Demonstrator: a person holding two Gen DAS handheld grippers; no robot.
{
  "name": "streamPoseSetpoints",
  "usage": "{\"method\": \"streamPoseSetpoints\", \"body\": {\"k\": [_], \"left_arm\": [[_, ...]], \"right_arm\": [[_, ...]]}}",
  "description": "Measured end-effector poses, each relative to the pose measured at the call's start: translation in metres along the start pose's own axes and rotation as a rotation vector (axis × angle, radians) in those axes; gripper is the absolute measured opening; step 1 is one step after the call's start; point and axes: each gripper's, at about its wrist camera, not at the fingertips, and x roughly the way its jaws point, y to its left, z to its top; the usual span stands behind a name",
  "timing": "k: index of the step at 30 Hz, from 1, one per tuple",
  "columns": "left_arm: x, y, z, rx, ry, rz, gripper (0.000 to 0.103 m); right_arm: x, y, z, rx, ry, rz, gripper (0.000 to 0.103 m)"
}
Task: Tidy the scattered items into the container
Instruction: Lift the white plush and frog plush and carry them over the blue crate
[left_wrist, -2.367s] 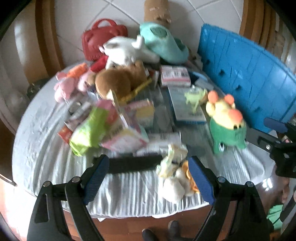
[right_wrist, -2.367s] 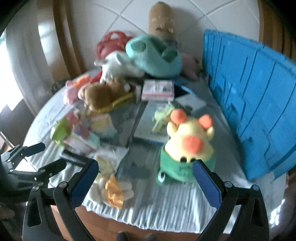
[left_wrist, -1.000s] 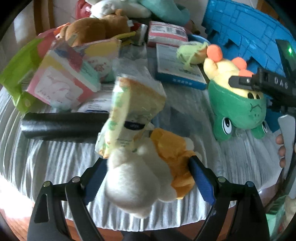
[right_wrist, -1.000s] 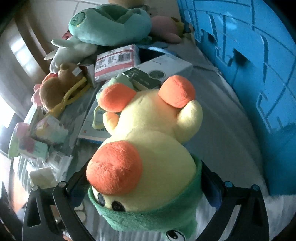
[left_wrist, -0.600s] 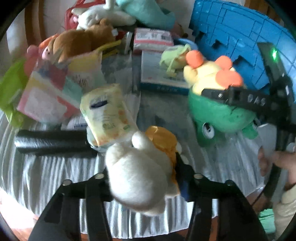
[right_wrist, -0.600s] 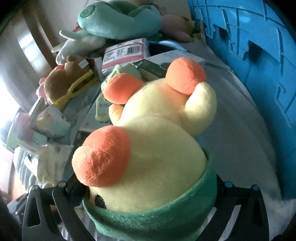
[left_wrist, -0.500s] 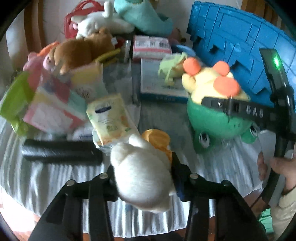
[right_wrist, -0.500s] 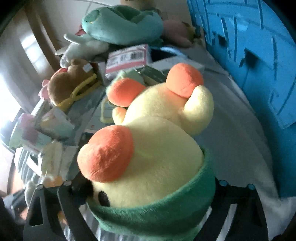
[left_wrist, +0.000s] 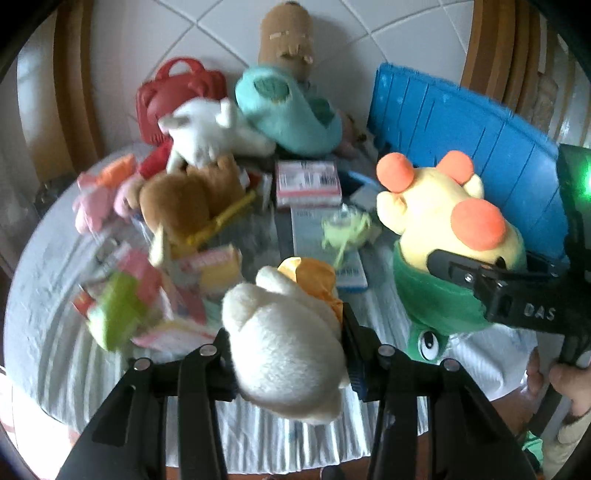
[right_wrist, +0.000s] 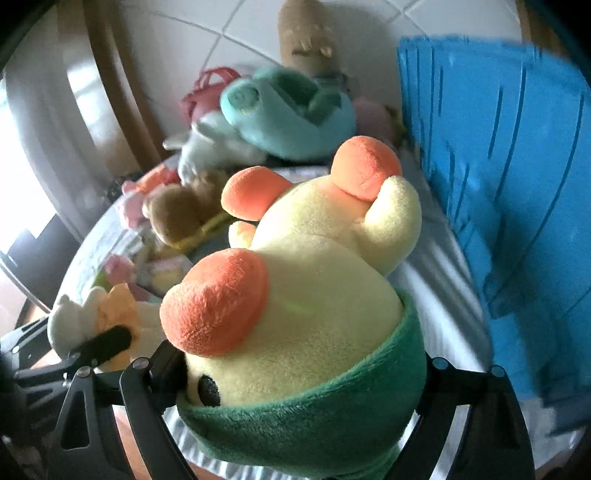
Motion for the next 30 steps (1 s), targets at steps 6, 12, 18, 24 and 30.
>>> {"method": "streamPoseSetpoints", "body": {"k": [6, 12, 18, 24, 30], "left_arm": [[-0.03, 0.007, 0.032, 0.047, -0.07, -0.019, 0.043], [-0.049, -0.005, 0.06, 0.091, -0.13, -0.068, 0.043], [-0.058, -0.045, 0.098, 0.13, -0.197, -0.111, 0.043], [-0.054, -0.122, 0.153, 0.168, -0.294, -0.14, 0.043], [-0.033, -0.227, 0.209, 0.204, -0.311, -0.191, 0.043]], "right_arm": [[-0.043, 0.02, 0.02, -0.007, -0.081, -0.022, 0.091], [-0.088, 0.028, 0.038, -0.01, -0.171, -0.068, 0.092], [-0.137, -0.006, 0.061, 0.011, -0.284, -0.096, 0.092], [-0.187, -0.077, 0.095, 0.014, -0.41, -0.136, 0.092], [-0.225, -0.174, 0.128, 0.013, -0.458, -0.217, 0.092]]}}
